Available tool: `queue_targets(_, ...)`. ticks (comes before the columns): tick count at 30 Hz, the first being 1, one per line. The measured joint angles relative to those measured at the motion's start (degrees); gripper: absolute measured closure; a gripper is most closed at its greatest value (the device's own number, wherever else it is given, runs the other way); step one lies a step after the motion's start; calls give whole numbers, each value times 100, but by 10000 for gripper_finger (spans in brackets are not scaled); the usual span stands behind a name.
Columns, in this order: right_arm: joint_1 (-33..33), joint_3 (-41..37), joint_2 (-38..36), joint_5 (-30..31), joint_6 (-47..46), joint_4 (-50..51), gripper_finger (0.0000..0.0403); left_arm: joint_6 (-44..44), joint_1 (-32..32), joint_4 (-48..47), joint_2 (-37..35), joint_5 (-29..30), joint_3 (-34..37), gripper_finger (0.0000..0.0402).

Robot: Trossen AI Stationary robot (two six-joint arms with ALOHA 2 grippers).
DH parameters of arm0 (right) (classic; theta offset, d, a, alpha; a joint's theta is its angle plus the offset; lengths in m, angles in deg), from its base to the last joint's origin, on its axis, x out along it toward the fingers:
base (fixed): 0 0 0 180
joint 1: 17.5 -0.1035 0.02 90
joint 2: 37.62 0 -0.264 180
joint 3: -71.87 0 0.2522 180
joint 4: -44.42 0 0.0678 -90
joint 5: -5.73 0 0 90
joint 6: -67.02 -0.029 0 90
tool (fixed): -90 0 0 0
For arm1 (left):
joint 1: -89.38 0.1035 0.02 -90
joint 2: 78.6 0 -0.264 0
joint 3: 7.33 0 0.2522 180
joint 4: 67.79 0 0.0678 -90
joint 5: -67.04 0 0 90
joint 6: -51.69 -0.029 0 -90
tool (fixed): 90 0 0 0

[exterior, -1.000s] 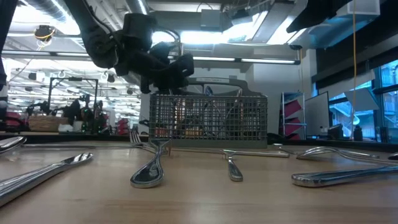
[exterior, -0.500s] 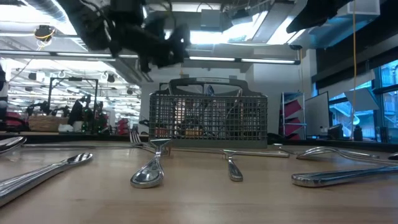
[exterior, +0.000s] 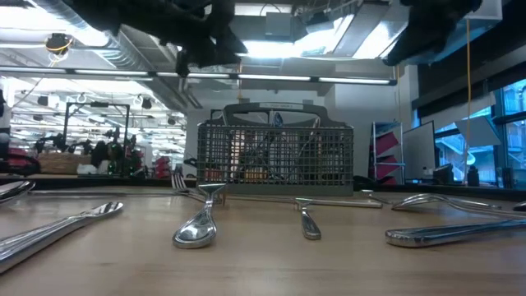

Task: Sort silverware
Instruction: Put the silver fork into the gray silverware organizer

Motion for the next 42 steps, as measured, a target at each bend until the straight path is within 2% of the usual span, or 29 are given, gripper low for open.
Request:
queue_targets(3,0,-385,122,583,-487,-224,304,464,-224,-517,4,-305,0,286)
queue_targets(6,0,-838,278,911,-1132,-615,304,874,-438,-969,12,-376,0,286)
queue_targets(9,0,-1211,501,956,-1764,-1157,304,1005,-592,-1151,13,-377,2,286)
queue_targets(15,48,-1722,1241,974,-2365,-2392,304,995,-708,-1293,13,-377,2,286)
queue_targets(18,167,-1761,1754,981,-2686,-2580,304,993,-708,-1395,13,-375,2,286)
queue_targets(22,421,-1761,2460,810,-3034,-2782,304,982,-706,-1393,13,-375,2,286)
queue_targets(30,868,-1761,3522,-357,-3410,-3100,304,890,-706,-1514,13,-375,9,286)
queue_targets(35,873,-1761,3871,-438,-3420,-3559,304,890,-706,-1551,13,-373,15,286)
queue_targets(42,864,-1736,4157,-366,-3553,-3655,304,893,-706,-1808,13,-373,15,286)
